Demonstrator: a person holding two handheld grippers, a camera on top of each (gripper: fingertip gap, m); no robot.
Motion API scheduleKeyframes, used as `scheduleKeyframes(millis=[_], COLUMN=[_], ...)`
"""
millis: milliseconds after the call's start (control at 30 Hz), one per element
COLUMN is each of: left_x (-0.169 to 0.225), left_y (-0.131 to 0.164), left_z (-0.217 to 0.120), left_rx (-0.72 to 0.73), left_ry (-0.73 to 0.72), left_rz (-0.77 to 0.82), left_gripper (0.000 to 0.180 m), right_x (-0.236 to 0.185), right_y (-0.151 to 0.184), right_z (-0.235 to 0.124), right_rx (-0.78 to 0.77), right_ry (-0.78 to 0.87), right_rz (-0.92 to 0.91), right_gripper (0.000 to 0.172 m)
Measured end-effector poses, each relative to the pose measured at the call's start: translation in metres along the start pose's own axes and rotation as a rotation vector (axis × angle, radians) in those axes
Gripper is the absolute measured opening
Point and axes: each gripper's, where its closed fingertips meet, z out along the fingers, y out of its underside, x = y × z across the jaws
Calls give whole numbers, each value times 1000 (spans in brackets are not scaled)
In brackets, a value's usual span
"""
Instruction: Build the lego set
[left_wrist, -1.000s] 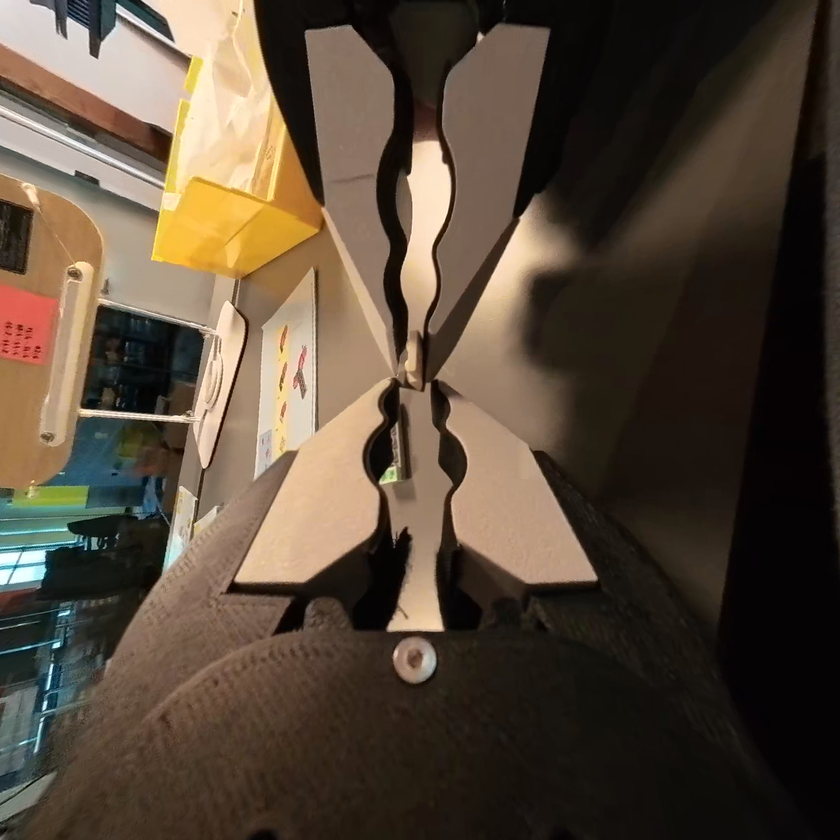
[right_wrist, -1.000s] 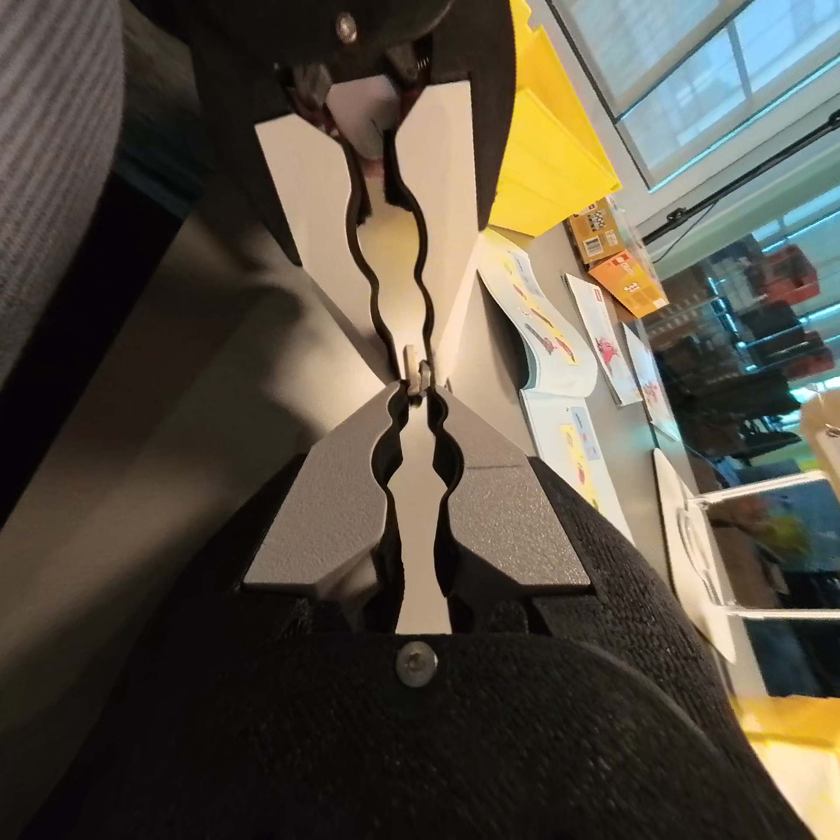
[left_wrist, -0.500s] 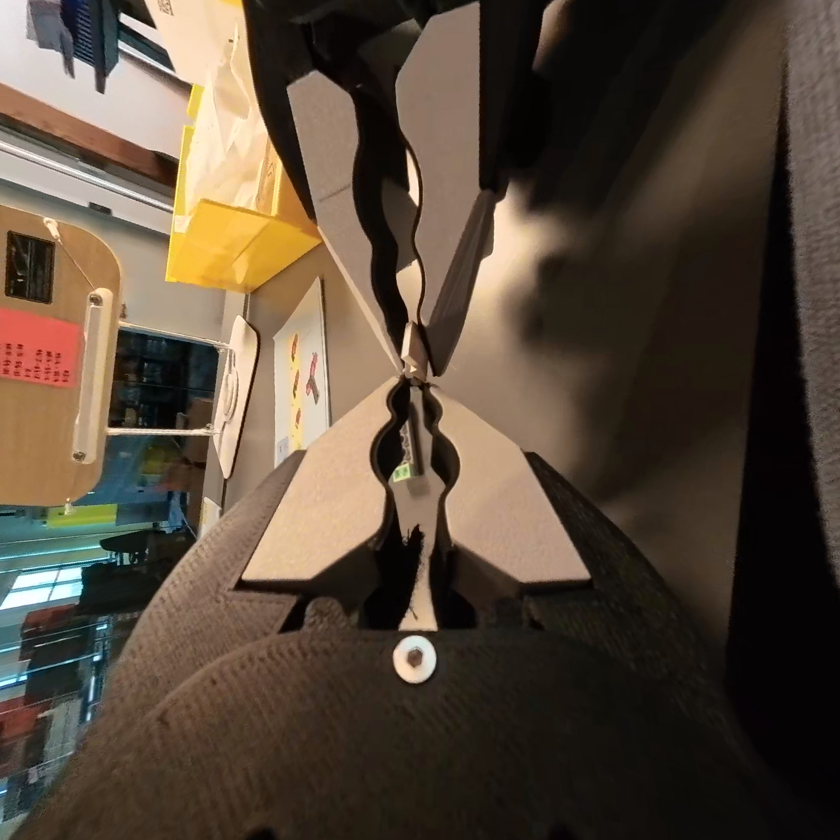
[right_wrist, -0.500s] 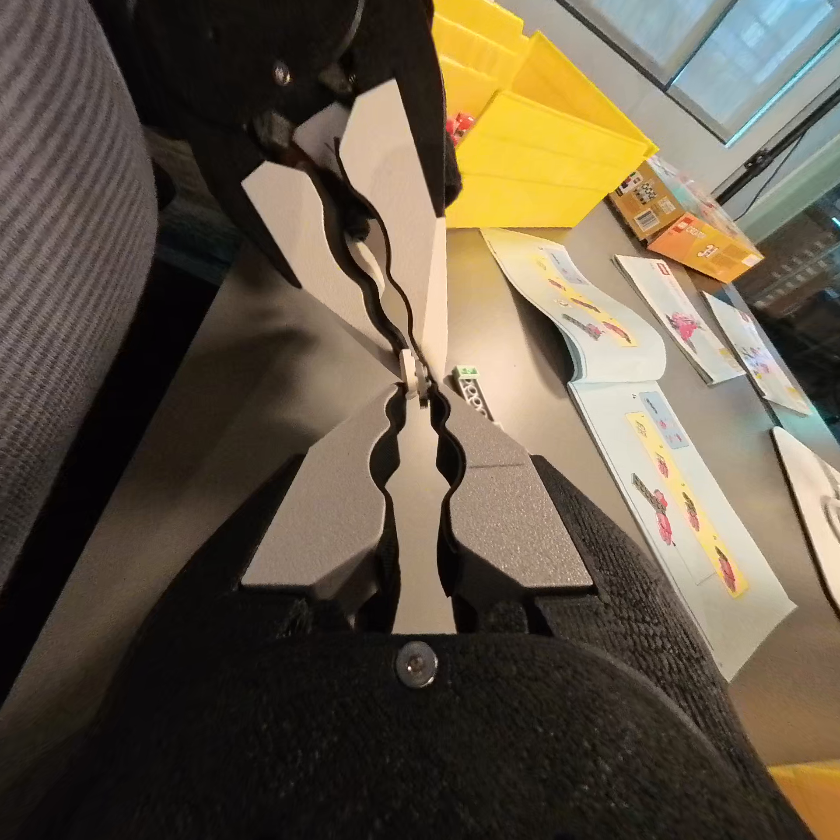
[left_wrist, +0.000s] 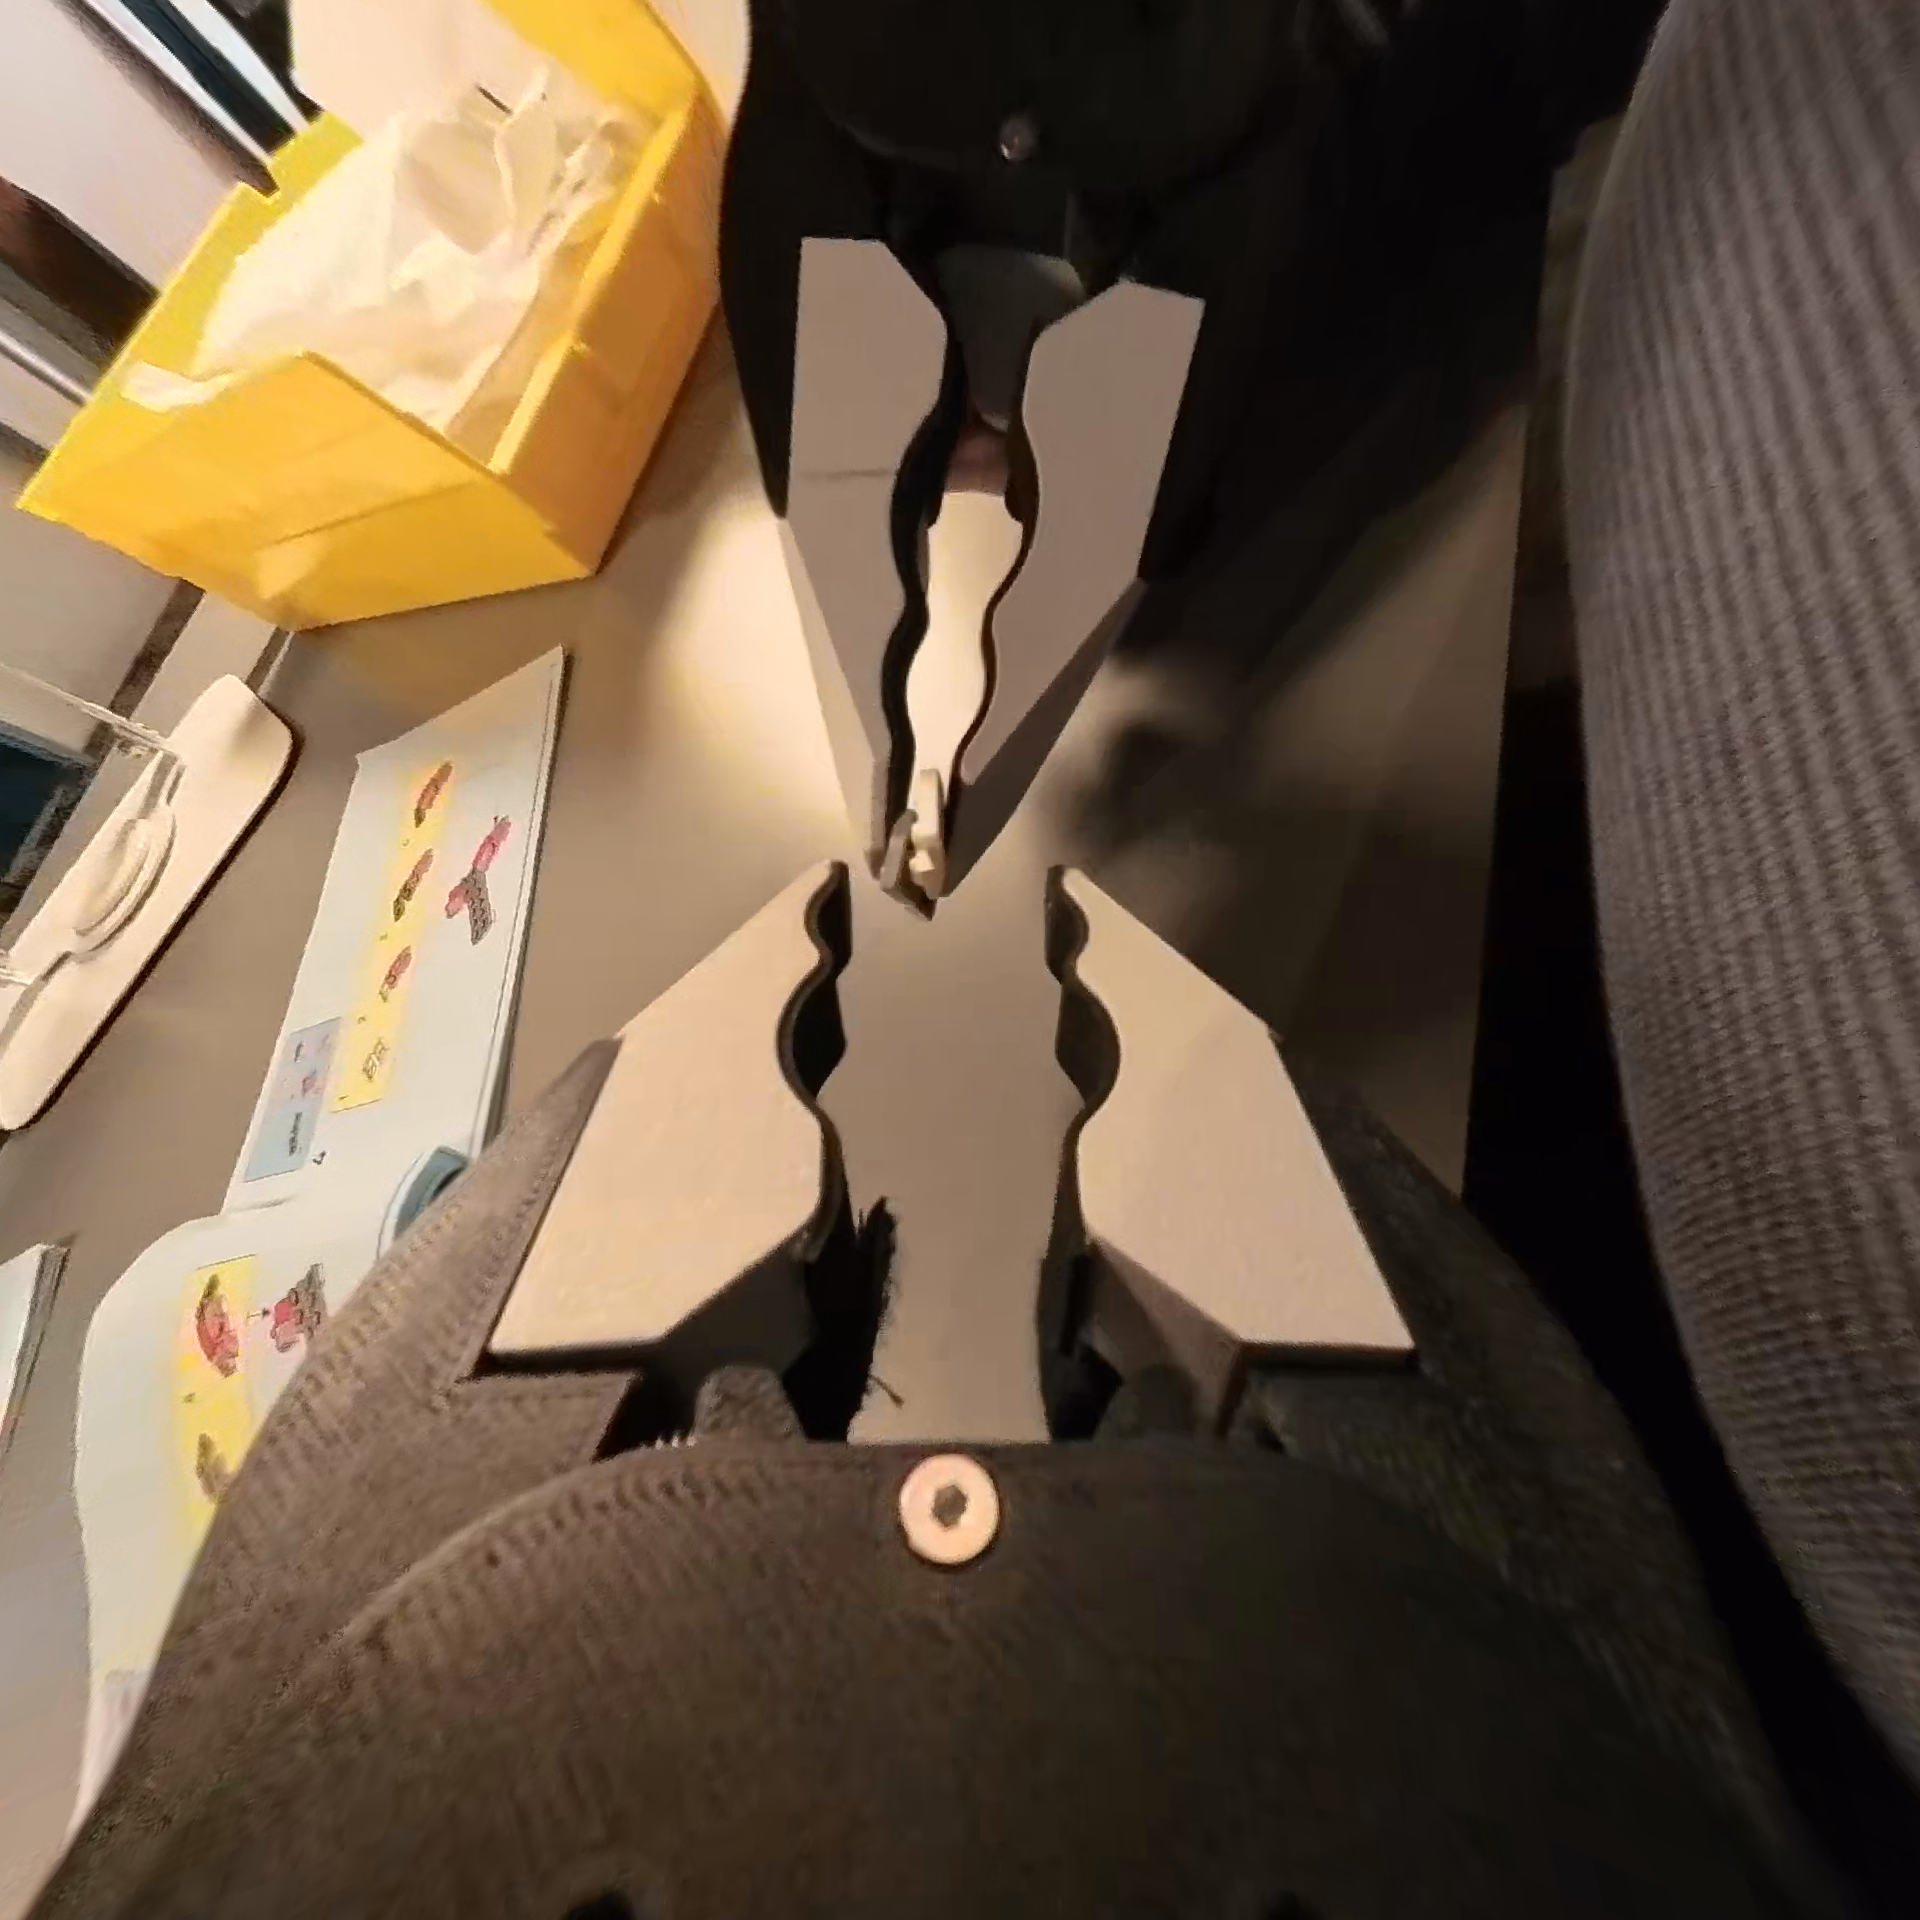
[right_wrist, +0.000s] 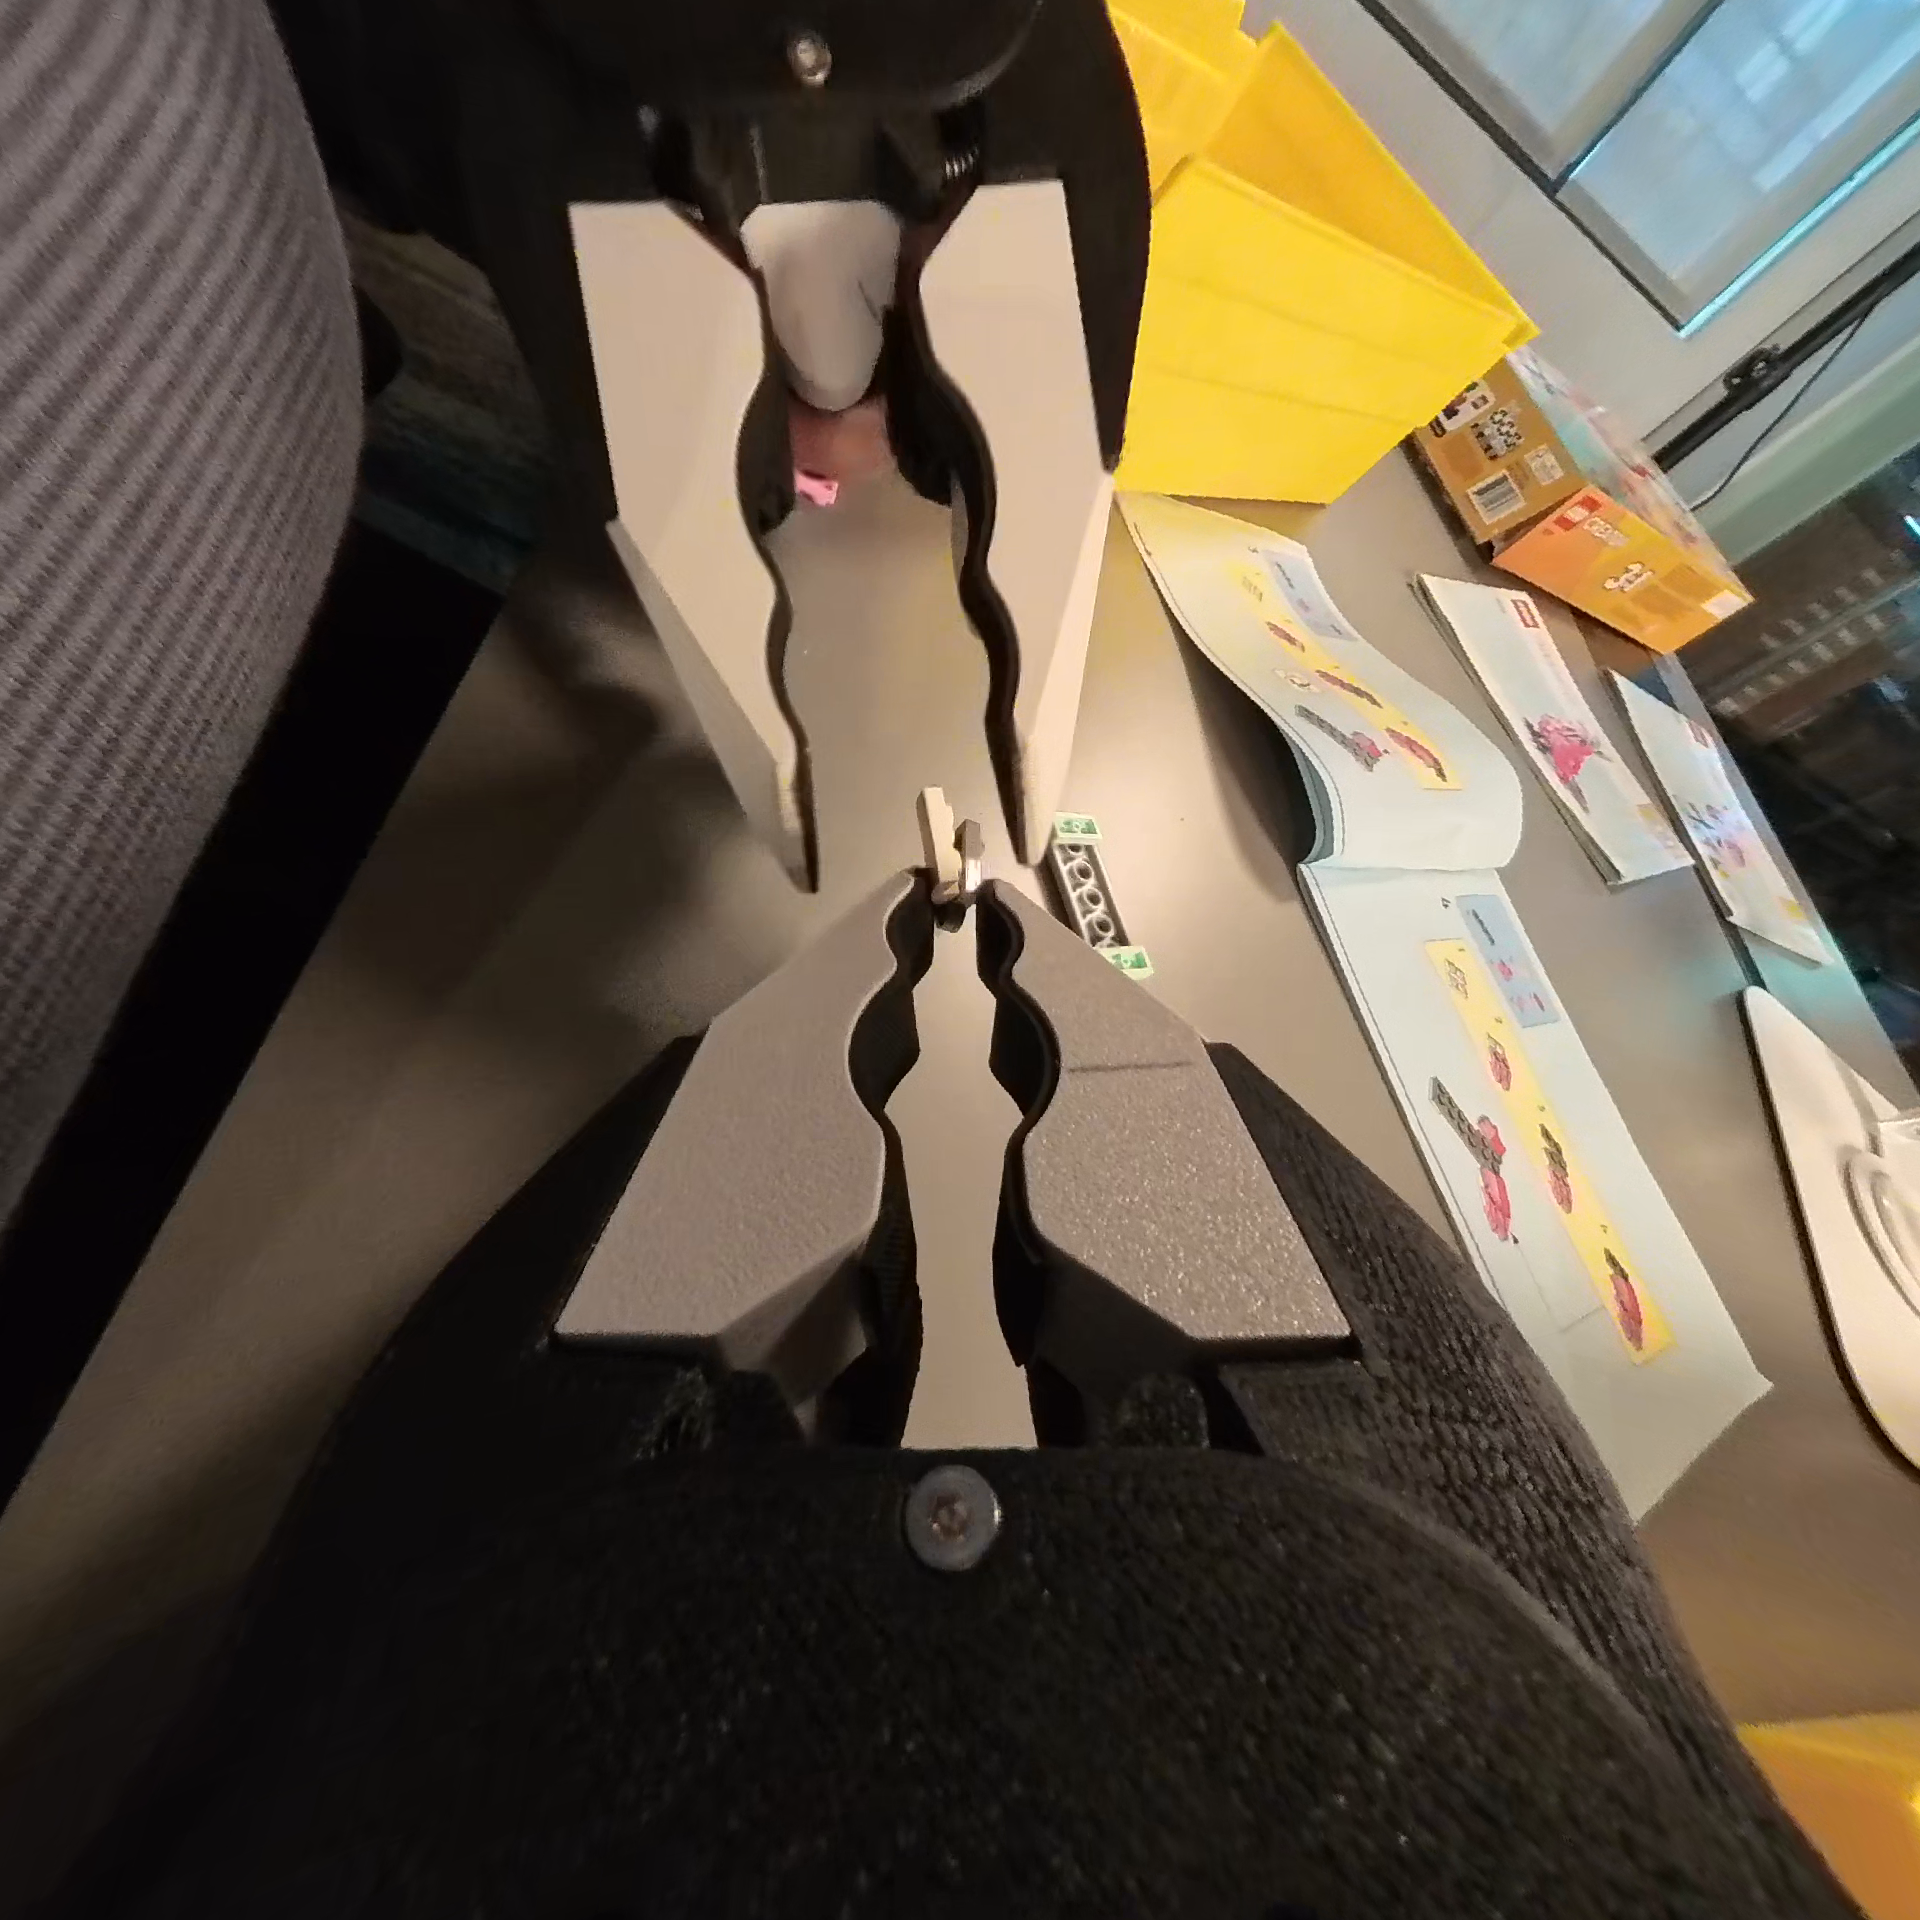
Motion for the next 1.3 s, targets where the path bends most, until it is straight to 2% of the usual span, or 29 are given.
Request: scheduleKeyframes(millis=[133,433,567,767,1067,1300], left_x=[-2,-3,-3,-3,-21,-28], left_y=[-1,4,1,-19,-38,-39], left_z=[0,1,-1,-13,-22,-20], left_rx=[5,-27,20,223,453,484], left_ry=[-7,49,73,195,318,344], left_rz=[-7,-133,-173,-342,-723,-824], left_gripper=[17,8,7,6,5,5], right_x=[-2,-2,-3,-3,18,26], right_y=[0,5,0,-21,-38,-37], right_z=[0,3,0,-14,-25,-27], right_rx=[0,-23,19,176,346,383], right_ry=[-10,-7,-38,-166,-196,-221], right_rz=[-10,6,30,246,551,712], right_gripper=[6,7,9,9,10,9])
